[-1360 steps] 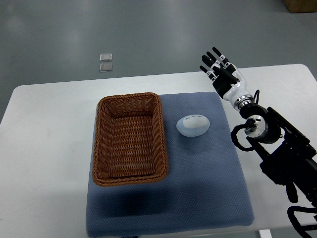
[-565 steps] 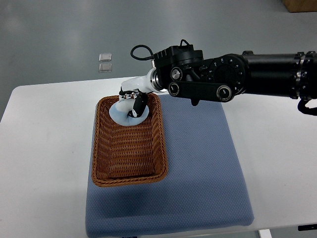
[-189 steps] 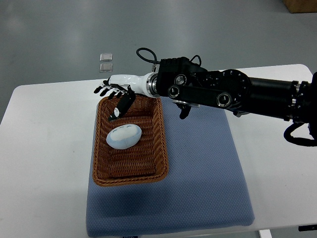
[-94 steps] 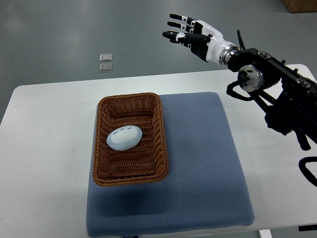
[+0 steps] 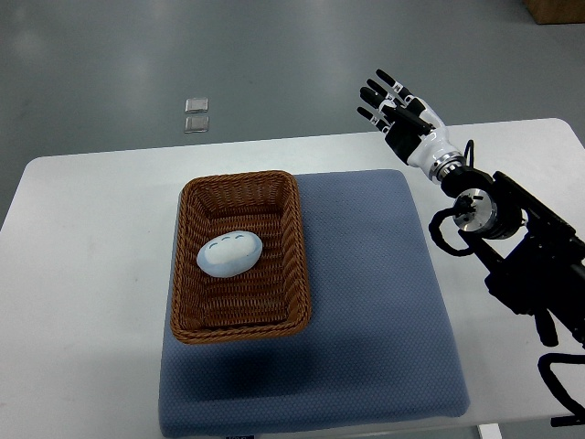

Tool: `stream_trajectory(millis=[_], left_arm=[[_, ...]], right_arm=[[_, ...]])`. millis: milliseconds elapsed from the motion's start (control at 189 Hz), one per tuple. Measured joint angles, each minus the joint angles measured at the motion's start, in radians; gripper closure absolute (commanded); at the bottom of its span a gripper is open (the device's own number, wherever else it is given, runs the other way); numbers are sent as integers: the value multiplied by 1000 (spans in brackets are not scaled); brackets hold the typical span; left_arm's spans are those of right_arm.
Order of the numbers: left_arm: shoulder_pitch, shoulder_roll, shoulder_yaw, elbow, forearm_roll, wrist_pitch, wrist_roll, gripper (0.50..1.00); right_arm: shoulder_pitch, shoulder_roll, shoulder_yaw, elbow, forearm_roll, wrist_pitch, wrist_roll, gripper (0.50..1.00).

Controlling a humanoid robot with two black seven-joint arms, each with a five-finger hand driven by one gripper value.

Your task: Place blue toy in brown basket

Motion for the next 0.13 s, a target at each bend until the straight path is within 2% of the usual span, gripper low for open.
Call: stream_trajectory(millis=[127], left_arm=[[0, 0, 0, 0, 0, 0, 0, 500]], right_arm=[[-5, 0, 0, 0, 0, 1, 1, 603]])
